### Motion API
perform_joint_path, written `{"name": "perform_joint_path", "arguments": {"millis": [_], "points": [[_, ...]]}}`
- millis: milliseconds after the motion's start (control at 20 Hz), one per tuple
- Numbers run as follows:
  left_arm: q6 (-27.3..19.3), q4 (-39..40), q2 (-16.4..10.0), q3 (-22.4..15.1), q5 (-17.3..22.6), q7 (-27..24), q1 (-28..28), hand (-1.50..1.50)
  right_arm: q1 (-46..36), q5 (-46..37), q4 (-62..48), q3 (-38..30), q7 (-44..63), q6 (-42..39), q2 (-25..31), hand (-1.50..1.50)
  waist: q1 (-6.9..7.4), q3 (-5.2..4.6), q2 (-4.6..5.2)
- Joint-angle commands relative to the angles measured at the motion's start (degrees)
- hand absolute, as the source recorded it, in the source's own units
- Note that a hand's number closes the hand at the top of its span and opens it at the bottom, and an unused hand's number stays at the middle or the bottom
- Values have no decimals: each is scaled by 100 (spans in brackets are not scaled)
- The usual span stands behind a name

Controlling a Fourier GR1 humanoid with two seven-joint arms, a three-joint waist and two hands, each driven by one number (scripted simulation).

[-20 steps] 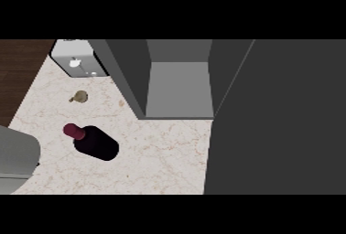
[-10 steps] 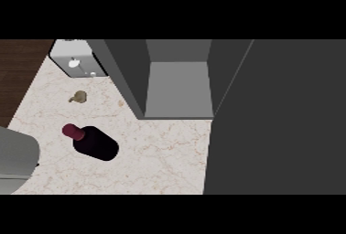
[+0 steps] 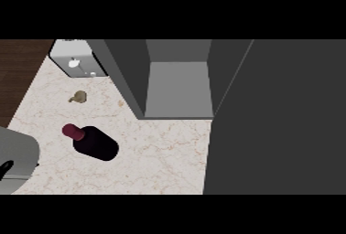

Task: Pick up the wine, place it into the cabinet and close the cabinet

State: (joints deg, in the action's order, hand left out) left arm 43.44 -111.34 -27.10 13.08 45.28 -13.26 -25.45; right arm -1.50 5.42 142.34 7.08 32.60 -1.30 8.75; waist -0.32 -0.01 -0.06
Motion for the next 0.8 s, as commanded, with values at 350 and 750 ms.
{"name": "perform_joint_path", "arguments": {"millis": [350,750], "points": [[535,1759,550,229,-1070,-448,1078,-150,216,-41,865,390,477,148,-264,-150,1,-4,-6],[154,2170,931,120,-1705,-472,1736,-150,281,554,1036,-210,585,-145,-40,-150,-15,2,-5]]}}
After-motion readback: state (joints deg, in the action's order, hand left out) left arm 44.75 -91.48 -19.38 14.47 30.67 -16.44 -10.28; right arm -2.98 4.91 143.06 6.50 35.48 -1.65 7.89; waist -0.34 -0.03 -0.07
